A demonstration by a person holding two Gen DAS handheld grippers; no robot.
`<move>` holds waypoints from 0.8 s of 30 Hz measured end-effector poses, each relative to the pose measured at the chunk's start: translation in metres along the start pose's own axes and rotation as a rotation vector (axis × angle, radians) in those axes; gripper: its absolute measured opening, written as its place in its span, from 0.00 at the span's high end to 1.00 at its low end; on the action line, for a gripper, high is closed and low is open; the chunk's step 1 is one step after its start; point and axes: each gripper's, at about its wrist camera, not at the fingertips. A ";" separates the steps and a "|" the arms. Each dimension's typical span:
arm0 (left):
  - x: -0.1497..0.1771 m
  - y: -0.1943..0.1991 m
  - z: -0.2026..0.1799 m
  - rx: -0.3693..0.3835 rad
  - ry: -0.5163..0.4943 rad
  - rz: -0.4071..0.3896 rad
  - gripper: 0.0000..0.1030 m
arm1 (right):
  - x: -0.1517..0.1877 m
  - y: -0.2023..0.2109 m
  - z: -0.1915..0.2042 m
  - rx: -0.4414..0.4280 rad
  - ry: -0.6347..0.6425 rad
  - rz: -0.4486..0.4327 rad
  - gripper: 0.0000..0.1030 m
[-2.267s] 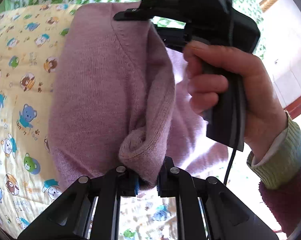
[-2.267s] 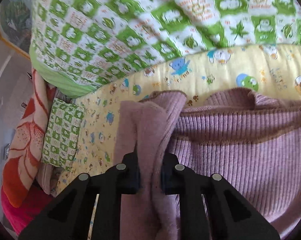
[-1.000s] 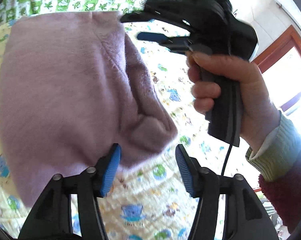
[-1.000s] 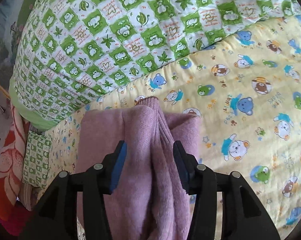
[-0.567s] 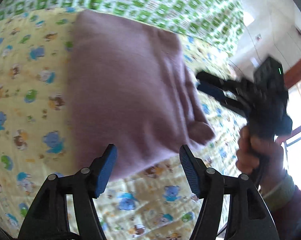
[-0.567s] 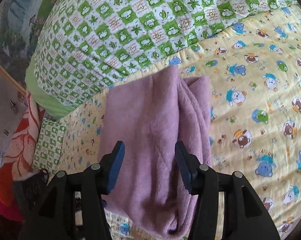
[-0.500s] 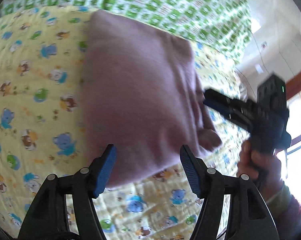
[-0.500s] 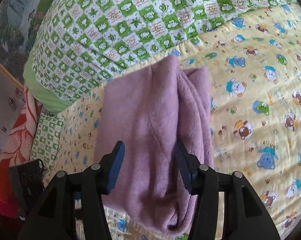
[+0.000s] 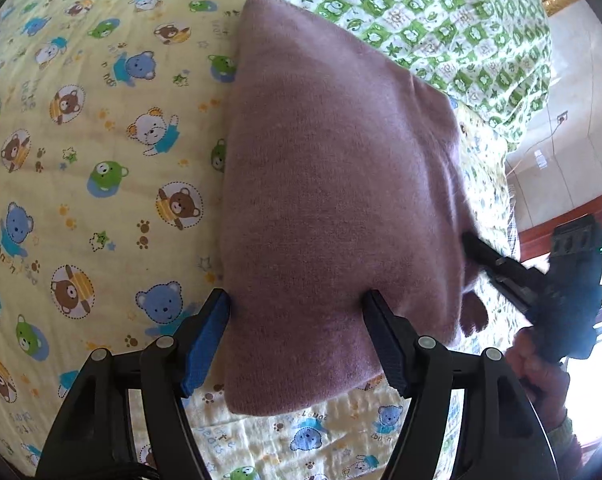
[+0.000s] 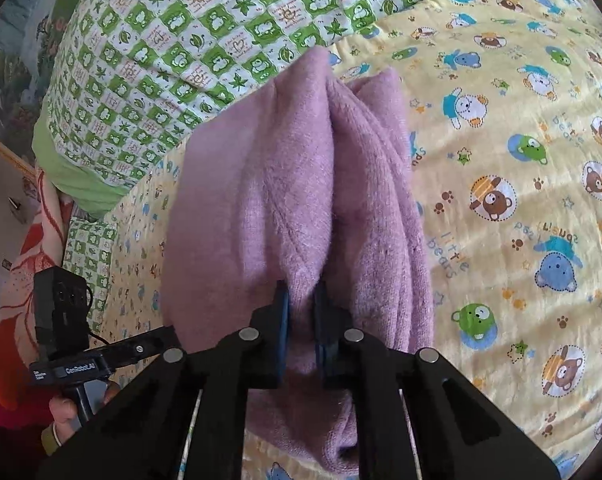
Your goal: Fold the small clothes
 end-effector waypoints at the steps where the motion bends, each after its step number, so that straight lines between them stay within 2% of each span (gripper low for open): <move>1: -0.001 0.000 -0.002 -0.001 -0.007 0.000 0.32 | -0.003 0.009 0.002 -0.010 -0.002 -0.021 0.89; 5: -0.004 -0.002 -0.014 0.020 -0.017 -0.005 0.28 | -0.016 0.051 0.006 -0.062 -0.023 -0.123 0.90; 7: -0.004 -0.007 -0.019 0.008 -0.026 0.004 0.27 | -0.017 0.062 0.004 -0.029 -0.006 -0.133 0.90; 13: -0.003 -0.027 -0.018 -0.032 -0.016 0.035 0.27 | 0.010 0.031 -0.036 0.078 -0.084 -0.050 0.90; 18: -0.004 -0.035 -0.014 -0.044 -0.006 0.043 0.26 | 0.019 0.015 -0.041 0.085 -0.097 -0.055 0.89; 24: -0.005 -0.022 -0.014 -0.035 -0.008 0.022 0.27 | 0.015 0.025 -0.038 0.068 -0.106 -0.070 0.84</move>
Point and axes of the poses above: each gripper's, at about its wrist camera, not at the fingertips, and y roughly against the way its jaws point, z to its left, x to its underside, and after that the axes turned 5 degrees about y, right-handed
